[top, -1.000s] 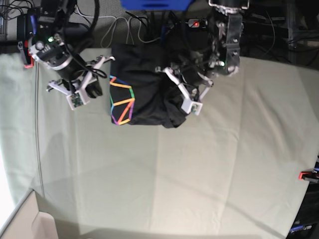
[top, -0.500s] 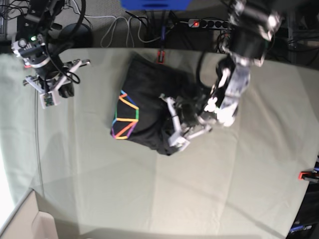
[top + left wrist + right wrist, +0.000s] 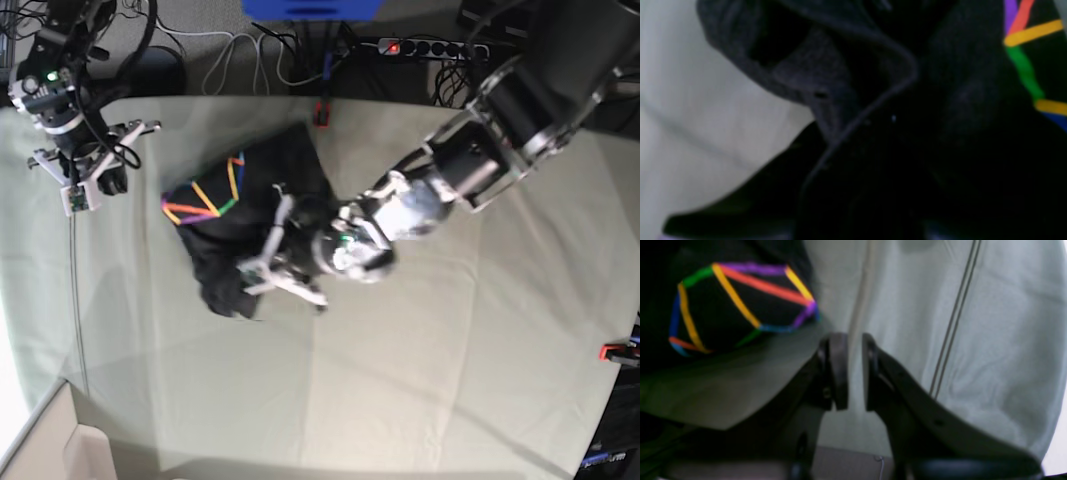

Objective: Layout the t-shirt on the table in an organized manner, then fold the t-shirt properly
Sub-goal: 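Press and flatten the folded shirt with the left gripper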

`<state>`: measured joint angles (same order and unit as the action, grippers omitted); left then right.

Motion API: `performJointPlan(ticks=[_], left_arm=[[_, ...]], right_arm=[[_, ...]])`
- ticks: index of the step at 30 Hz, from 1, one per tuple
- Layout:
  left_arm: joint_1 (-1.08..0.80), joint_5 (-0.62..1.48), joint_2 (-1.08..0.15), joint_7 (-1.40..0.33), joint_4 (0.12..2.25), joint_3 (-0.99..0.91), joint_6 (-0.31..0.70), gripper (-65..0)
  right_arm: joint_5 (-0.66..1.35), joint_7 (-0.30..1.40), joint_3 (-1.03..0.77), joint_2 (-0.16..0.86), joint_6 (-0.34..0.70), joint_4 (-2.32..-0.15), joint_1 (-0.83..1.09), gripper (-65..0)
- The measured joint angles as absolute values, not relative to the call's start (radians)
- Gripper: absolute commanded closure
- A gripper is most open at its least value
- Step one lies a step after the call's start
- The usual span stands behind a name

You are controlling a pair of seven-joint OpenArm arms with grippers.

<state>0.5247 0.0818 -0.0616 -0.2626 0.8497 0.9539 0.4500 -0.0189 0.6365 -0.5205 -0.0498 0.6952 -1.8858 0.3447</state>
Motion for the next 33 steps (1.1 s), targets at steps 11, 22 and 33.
performJointPlan(ticks=[11, 22, 33], left_arm=[[0.542, -0.412, 0.147, -0.249, 0.686, 0.958, 0.445, -0.6], [0.540, -0.494, 0.147, -0.234, 0.696, 0.949, 0.432, -32.3], [0.521, -0.497, 0.140, -0.257, 0.937, 0.759, 0.463, -42.7]], right_arm=[[-0.019, 0.636, -0.518, -0.050, 0.695, -1.835, 0.316, -6.4], [-0.019, 0.636, -0.518, -0.050, 0.695, -1.832, 0.292, -6.5], [-0.020, 0.636, -0.517, -0.050, 0.695, -1.812, 0.282, -6.5]])
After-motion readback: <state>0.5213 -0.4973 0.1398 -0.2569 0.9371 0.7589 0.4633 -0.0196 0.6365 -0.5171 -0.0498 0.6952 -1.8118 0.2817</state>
